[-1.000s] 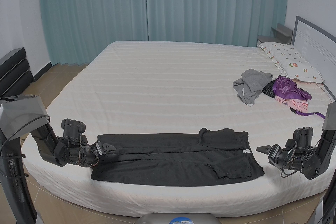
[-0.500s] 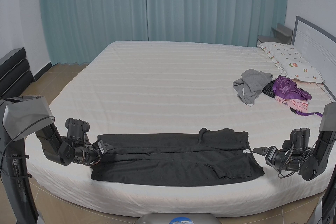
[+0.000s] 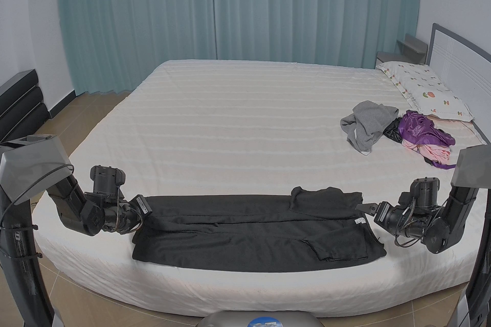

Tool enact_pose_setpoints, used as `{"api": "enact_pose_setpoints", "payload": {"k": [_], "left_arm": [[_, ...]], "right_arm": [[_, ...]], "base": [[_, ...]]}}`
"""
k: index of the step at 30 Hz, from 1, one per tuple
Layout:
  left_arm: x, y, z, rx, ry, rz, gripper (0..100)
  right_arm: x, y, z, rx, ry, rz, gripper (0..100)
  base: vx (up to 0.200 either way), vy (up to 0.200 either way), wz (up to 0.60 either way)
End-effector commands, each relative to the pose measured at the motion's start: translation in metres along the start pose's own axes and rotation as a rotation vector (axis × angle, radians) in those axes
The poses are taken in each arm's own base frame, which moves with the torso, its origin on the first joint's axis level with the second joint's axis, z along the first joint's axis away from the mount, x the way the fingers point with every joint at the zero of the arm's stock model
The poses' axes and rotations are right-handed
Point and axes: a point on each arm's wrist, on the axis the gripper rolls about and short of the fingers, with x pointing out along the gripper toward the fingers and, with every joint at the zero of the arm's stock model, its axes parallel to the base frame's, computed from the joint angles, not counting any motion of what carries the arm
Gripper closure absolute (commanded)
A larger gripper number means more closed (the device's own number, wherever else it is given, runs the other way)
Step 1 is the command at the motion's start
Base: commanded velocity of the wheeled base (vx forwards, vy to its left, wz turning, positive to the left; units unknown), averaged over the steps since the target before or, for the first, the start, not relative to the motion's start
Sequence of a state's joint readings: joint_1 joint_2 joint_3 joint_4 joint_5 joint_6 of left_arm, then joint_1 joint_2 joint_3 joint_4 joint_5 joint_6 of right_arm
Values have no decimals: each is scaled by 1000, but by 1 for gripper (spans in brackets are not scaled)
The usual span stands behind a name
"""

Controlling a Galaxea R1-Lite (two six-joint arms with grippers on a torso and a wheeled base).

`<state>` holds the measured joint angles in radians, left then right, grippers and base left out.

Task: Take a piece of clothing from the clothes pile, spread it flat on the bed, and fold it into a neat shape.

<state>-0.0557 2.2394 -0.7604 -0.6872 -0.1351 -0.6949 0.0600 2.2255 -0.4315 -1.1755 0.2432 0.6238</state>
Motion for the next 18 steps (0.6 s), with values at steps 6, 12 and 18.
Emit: {"api": "enact_pose_setpoints", "payload": {"k": [6, 12, 18], "left_arm": [[-6, 5, 10, -56, -3, 5, 100], [-7, 7, 10, -62, 1, 11, 100], [-7, 7, 9, -63, 5, 14, 100]], "right_arm": [[38, 0, -2, -65, 74, 20, 0], [49, 2, 3, -114, 77, 35, 0], [55, 0, 0, -156, 135, 24, 0]], "base": [[0, 0, 0], [0, 0, 0], [0, 0, 0]]}}
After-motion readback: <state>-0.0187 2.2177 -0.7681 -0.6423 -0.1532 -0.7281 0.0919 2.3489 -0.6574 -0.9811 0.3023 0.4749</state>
